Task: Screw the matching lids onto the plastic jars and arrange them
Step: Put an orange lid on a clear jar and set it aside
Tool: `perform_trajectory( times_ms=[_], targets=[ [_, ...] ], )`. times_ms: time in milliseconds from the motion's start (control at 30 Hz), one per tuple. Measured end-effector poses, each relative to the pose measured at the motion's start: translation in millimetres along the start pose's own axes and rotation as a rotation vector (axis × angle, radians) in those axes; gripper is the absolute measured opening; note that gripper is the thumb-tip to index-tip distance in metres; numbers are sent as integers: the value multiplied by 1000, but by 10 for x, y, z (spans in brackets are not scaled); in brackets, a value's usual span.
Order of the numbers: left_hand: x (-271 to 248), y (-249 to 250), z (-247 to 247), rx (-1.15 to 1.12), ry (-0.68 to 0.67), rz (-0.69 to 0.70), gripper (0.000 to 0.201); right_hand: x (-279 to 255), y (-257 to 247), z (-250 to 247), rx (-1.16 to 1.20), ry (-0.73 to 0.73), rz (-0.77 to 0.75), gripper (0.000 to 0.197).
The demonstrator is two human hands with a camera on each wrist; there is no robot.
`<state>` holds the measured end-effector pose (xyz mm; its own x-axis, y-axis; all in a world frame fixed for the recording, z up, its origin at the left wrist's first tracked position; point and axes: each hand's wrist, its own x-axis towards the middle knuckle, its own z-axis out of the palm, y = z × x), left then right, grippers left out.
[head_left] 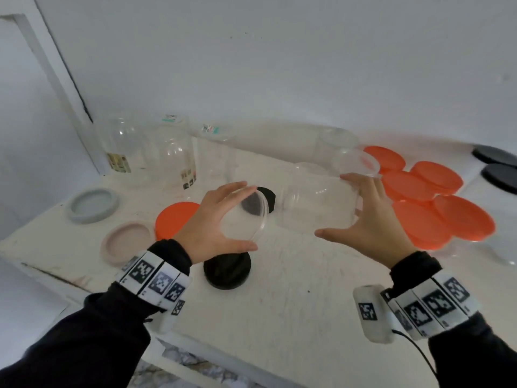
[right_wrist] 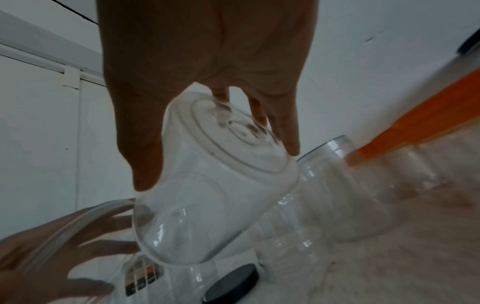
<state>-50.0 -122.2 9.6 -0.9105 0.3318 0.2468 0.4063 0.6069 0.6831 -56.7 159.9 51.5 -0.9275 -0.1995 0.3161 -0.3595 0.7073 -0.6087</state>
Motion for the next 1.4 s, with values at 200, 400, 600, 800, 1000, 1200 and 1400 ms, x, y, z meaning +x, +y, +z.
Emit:
perform_trajectory(
  times_ms=[200,400,600,800,1000,1200,1400],
  targets=[
    [183,233,269,-40,1,50,91,-285,258,-167,3,1,167,85],
    [347,445,530,-85,11,124,86,-455,514,-276,-25,-23,233,86],
    [461,607,698,-110,-21,141,85,-587,634,-347,-43,-102,240,103],
    [573,728,851,-102,-82,177,88,-744,808,-377,1,-205,256,105],
    [667,841,1025,-145,-125,202,91,-927,902,-432,175,-221,333,107],
    [731,974,1166,-124,-199,289,92,-1004,969,-396,349,-173,444,91],
    [812,1095,1205,-7,-250,445,89,-981,973,-355,406,-176,442,97]
  ],
)
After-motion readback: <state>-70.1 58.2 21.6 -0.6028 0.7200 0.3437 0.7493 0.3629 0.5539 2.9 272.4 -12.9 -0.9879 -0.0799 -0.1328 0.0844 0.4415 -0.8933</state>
